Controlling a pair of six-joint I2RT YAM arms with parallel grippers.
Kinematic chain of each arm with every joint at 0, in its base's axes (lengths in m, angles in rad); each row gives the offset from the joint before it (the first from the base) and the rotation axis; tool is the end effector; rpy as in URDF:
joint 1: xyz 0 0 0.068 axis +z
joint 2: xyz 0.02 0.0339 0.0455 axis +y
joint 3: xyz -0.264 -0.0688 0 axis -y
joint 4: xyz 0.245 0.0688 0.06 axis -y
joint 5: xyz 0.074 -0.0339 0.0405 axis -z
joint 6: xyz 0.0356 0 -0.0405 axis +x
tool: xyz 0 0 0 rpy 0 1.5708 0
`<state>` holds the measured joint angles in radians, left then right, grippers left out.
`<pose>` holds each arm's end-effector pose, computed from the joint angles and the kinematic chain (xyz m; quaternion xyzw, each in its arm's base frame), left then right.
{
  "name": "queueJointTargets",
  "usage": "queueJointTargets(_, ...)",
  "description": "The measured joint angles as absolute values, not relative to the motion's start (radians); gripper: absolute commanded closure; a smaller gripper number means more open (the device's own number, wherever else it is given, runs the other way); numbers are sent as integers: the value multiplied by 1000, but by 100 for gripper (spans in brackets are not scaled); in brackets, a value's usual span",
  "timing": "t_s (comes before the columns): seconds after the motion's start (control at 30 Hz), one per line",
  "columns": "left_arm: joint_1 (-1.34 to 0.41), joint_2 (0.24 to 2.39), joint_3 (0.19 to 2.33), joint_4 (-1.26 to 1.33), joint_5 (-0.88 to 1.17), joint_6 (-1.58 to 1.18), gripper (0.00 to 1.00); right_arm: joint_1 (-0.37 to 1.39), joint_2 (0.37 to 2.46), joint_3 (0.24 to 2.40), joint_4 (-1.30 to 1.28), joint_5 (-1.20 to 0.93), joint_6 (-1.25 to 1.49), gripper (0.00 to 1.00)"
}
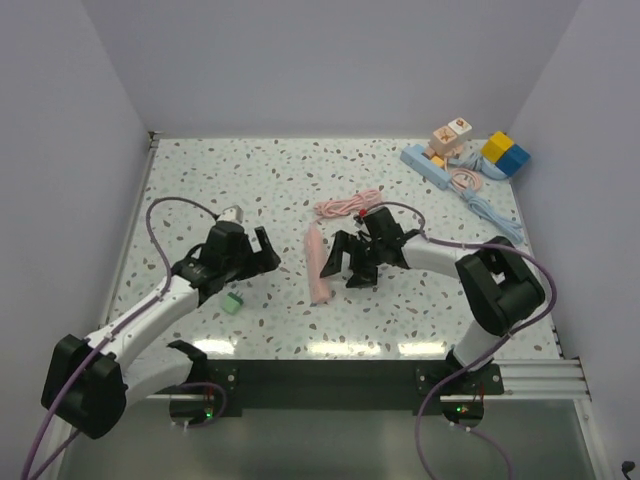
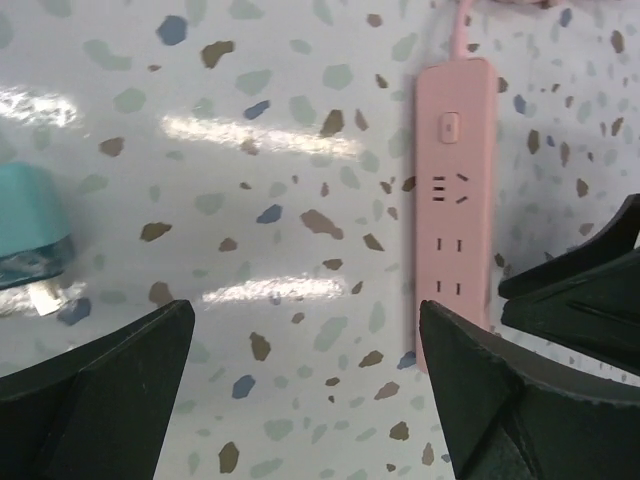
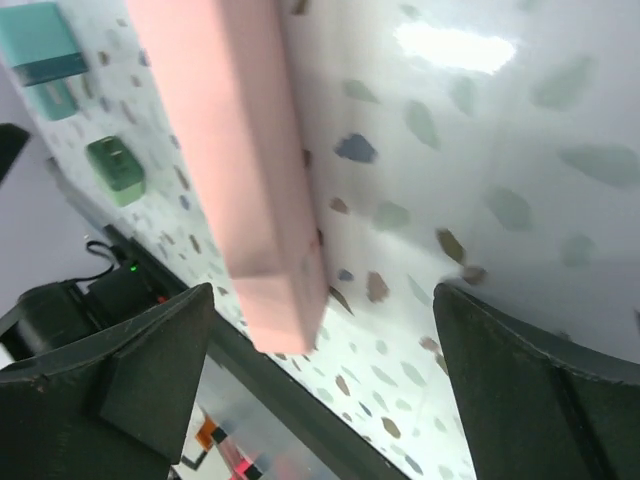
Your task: Pull the plug off the socket
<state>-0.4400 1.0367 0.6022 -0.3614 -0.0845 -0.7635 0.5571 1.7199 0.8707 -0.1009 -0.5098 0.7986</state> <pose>0.1910 -0.0866 0.2138 -0.1647 0.9104 -0.1815 0.3333 0.2686 0.1878 0.1448 0.0346 0.9240 0.3723 0.0796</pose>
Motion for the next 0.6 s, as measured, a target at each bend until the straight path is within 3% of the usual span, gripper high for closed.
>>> queueJointTargets(0.3, -586, 1305, 744, -192, 37, -668, 0, 527, 1523, 863, -441, -228, 772, 4)
queueJointTargets(0.6, -636, 1573, 913, -175, 68, -600, 0, 497, 1352, 865, -575, -139, 758, 4)
